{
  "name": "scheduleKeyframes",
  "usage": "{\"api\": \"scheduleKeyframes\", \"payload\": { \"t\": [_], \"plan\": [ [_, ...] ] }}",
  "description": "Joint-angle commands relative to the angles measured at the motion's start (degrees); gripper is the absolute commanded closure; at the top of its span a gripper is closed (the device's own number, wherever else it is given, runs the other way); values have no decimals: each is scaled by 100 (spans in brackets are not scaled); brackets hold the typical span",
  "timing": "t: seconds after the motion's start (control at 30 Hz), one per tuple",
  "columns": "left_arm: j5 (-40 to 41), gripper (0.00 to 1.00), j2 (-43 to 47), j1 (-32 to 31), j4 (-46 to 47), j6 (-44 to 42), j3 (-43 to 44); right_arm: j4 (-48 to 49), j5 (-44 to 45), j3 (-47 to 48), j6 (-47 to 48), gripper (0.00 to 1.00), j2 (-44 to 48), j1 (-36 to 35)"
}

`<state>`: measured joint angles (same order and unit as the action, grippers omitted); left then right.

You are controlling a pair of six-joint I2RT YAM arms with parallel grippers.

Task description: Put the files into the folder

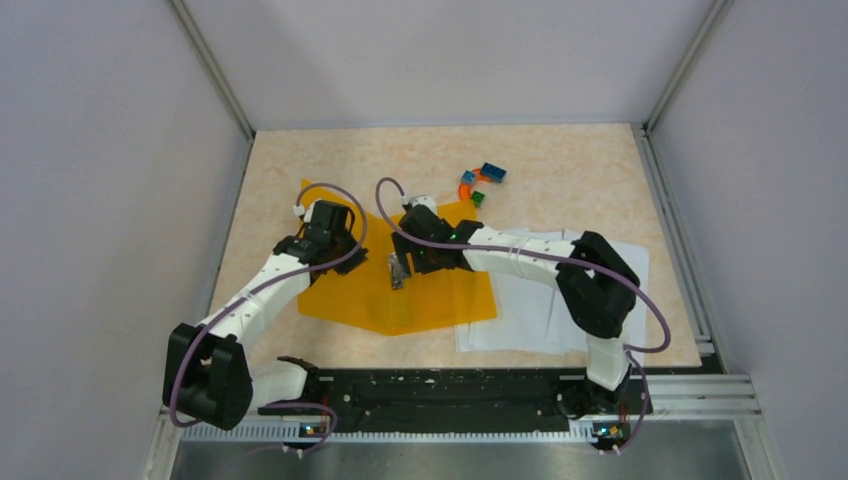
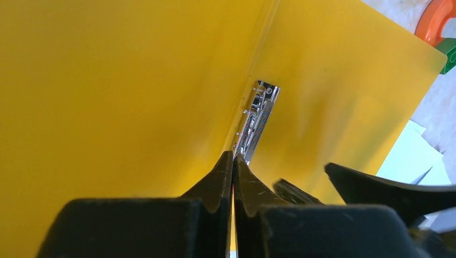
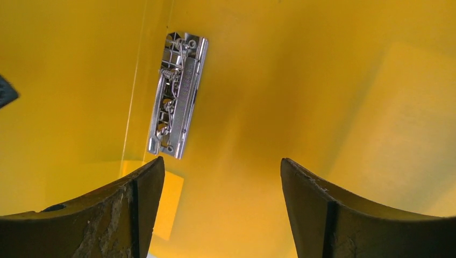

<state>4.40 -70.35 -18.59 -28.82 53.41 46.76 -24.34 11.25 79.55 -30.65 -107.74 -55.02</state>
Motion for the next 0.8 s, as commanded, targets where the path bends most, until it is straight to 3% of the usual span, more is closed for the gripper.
{"api": "scheduleKeyframes", "payload": {
  "t": [0.0, 0.53, 0.77],
  "plan": [
    [180, 95, 180, -21, -110, 12, 146, 604, 54, 100, 28, 20, -358, -151],
    [1211, 84, 208, 377, -448, 656, -886, 754, 24, -361, -133, 18, -830, -144],
    [1005, 91, -354, 435, -113, 1064, -1269, 782, -159, -356, -176, 19, -912, -114]
  ]
}}
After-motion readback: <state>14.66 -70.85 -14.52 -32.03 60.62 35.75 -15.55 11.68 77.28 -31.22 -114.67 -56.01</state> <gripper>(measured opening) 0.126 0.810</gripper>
